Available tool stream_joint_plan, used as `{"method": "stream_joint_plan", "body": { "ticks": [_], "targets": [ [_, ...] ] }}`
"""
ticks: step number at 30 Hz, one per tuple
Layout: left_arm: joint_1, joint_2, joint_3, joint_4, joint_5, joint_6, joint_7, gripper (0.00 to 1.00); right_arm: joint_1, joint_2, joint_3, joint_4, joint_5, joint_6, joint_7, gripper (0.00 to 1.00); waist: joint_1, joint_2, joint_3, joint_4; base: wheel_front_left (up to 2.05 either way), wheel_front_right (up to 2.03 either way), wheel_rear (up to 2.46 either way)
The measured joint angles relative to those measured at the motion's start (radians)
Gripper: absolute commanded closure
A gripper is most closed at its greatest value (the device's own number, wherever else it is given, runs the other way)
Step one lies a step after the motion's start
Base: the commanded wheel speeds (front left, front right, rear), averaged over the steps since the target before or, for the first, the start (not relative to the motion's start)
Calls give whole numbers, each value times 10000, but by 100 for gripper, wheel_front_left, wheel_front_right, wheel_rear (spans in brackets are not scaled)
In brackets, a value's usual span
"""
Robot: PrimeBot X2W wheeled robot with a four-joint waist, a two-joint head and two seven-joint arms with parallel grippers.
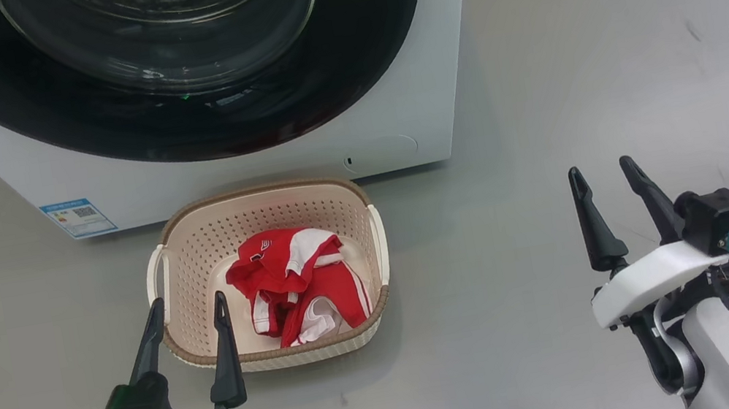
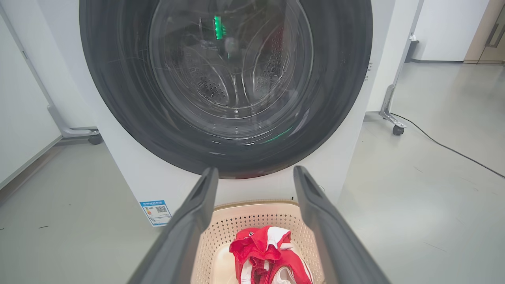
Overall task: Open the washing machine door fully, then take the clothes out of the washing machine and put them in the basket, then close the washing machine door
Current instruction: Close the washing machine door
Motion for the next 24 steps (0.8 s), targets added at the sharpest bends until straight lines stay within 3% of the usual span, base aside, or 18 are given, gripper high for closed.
{"method": "stream_joint_plan", "body": {
  "ticks": [24],
  "targets": [
    [1127,142,6,184,-140,-58,0,0,2326,176,-159,-1436,-731,-347,0,0,0,0,-1556,-633,0,0,0]
  ]
}}
